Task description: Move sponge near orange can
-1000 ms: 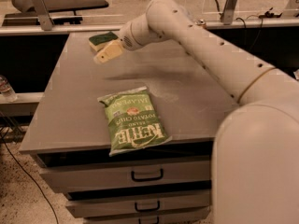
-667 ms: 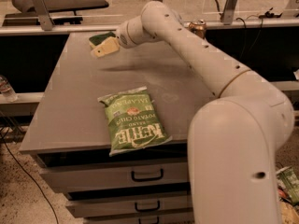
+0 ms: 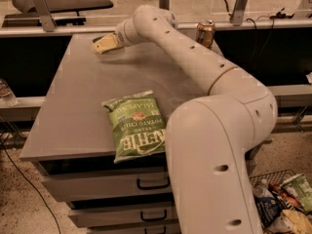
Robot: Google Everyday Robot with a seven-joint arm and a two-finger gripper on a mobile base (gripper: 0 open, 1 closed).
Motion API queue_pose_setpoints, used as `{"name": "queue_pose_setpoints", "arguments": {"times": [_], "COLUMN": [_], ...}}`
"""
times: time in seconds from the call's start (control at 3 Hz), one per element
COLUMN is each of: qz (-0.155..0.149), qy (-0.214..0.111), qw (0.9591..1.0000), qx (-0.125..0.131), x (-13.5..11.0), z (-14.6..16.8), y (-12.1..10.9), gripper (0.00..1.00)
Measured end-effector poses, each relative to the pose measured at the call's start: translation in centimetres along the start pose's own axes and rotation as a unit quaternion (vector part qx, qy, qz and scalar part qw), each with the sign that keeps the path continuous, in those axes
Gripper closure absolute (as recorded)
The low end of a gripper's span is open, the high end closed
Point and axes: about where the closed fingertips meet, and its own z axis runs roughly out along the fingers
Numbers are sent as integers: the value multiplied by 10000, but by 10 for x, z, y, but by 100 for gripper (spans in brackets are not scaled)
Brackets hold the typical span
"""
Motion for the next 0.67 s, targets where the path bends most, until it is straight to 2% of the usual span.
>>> {"name": "queue_pose_setpoints", "arguments": {"times": [0.33, 0.67], "qz": [284, 417], "qy": [95, 197], "qw": [9995, 9989], "qx": [80, 17], "x": [7, 12], "z": [20, 39], "y": [-1, 6], "gripper": [0, 0]}}
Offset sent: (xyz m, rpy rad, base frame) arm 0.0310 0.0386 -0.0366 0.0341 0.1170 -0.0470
